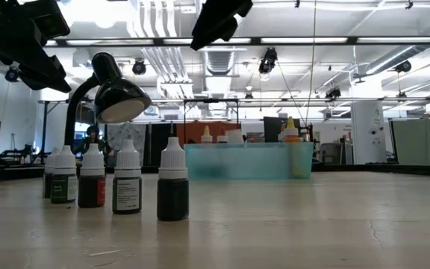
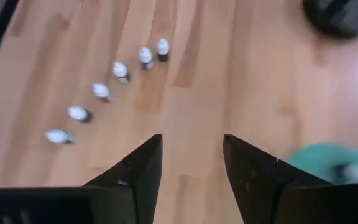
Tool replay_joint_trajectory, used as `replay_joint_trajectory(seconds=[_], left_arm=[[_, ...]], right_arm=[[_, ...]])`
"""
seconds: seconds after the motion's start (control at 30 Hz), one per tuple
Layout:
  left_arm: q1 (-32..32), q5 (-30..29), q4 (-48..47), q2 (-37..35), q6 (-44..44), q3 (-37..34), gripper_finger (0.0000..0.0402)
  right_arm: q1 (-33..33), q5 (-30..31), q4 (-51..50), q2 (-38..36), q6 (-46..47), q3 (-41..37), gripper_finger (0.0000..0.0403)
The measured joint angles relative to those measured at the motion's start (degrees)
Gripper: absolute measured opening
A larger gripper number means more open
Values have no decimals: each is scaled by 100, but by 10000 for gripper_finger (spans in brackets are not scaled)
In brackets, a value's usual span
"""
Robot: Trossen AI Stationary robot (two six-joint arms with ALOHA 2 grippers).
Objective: Pick & Place food coloring
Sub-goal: Put the small blue food coloring bottle into the green bin
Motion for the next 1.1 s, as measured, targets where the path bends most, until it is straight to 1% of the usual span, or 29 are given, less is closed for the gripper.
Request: replay_joint_trajectory(seconds=[0.2,0.23,0.3,0.4,0.57,0.83,0.93,1.1], left_arm=[[0,0,2,0,4,0,163],[0,0,1,0,4,0,163],[0,2,4,0,4,0,163],[0,2,2,0,4,0,163],[0,4,2,0,7,0,163],[0,9,1,0,9,0,163],[0,43,1,0,9,0,163],[0,50,1,0,9,0,163]], right_arm=[[357,-2,160,255,2303,-13,163],[388,-3,189,314,2527,-12,162],[441,0,184,437,2689,-12,162],[522,-81,173,603,2704,-14,162],[677,-629,187,671,2705,-16,156],[800,-645,167,671,2672,-60,146],[923,-646,175,673,2368,-120,146],[1243,-640,241,673,1163,-247,159]])
